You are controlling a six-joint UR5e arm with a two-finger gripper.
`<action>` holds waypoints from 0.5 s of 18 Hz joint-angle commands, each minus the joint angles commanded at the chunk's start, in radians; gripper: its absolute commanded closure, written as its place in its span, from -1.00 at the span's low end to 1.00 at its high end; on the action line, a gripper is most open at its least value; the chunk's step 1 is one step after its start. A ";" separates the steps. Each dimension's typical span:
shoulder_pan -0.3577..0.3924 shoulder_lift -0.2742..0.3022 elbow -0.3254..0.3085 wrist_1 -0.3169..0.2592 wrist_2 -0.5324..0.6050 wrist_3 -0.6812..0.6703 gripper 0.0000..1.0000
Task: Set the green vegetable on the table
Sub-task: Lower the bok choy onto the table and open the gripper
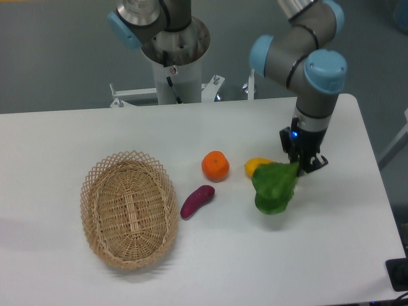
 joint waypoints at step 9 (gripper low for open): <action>-0.029 -0.048 0.015 0.021 -0.002 -0.002 0.15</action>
